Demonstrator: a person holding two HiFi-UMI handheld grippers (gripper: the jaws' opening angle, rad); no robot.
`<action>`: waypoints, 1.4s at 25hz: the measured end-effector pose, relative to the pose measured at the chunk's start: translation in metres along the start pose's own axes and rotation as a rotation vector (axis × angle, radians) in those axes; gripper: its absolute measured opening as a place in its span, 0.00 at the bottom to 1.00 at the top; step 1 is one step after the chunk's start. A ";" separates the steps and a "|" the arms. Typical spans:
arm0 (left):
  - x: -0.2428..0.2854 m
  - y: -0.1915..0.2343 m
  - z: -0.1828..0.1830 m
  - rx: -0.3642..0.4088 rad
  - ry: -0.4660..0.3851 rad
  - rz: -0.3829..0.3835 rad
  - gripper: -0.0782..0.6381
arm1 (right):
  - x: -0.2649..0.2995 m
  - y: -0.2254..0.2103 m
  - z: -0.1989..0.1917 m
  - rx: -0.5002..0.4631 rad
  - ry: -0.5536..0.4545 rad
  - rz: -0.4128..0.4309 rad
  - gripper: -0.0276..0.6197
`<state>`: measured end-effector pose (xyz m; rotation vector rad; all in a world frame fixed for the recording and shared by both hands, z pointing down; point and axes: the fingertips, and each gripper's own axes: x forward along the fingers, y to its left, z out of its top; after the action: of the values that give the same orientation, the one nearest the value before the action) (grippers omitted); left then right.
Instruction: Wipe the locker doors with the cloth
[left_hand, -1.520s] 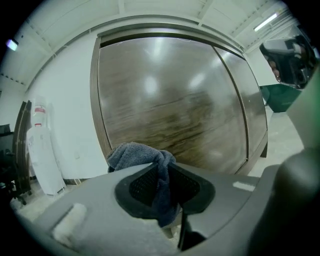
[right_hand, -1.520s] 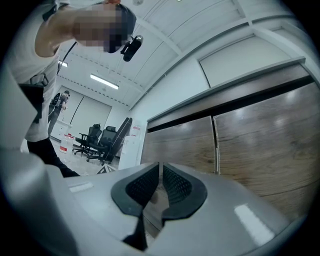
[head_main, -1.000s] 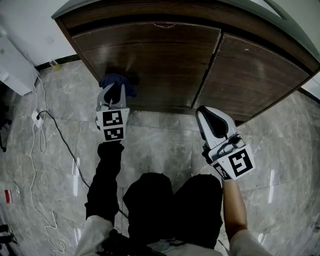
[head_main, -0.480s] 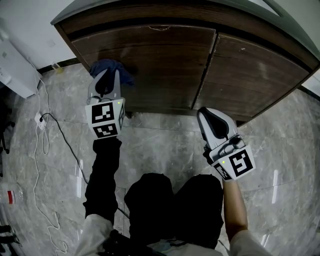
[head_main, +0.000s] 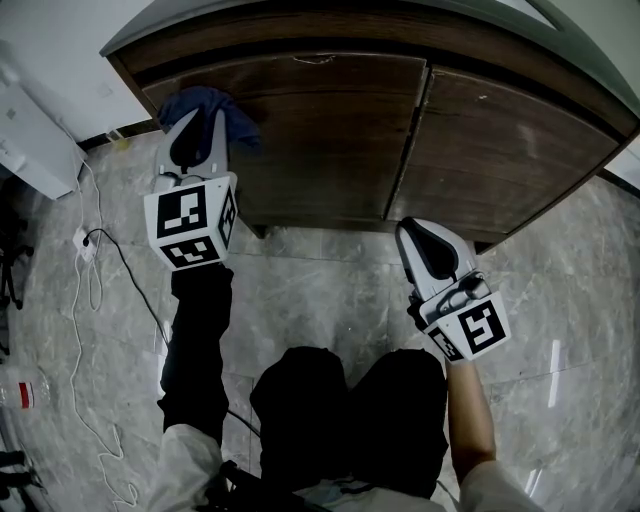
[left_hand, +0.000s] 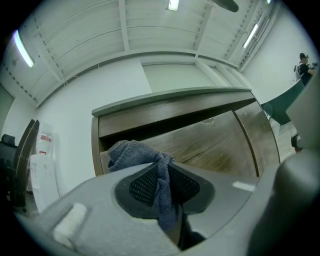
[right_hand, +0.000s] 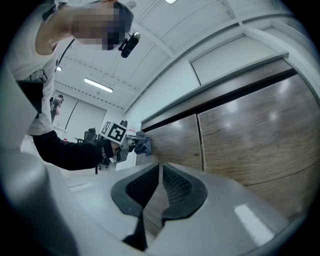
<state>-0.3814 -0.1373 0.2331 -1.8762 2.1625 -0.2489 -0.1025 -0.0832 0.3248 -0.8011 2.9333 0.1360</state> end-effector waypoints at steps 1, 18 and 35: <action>0.000 0.001 0.004 0.005 -0.007 0.001 0.19 | 0.000 -0.001 0.000 0.001 0.000 -0.001 0.09; -0.002 -0.027 -0.020 0.007 -0.009 -0.017 0.19 | -0.019 -0.032 -0.034 0.014 0.086 -0.130 0.09; -0.010 -0.072 -0.107 -0.013 0.109 -0.077 0.19 | -0.038 -0.062 -0.088 0.053 0.206 -0.287 0.08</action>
<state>-0.3459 -0.1433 0.3575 -2.0000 2.1681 -0.3611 -0.0441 -0.1271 0.4131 -1.2852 2.9474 -0.0498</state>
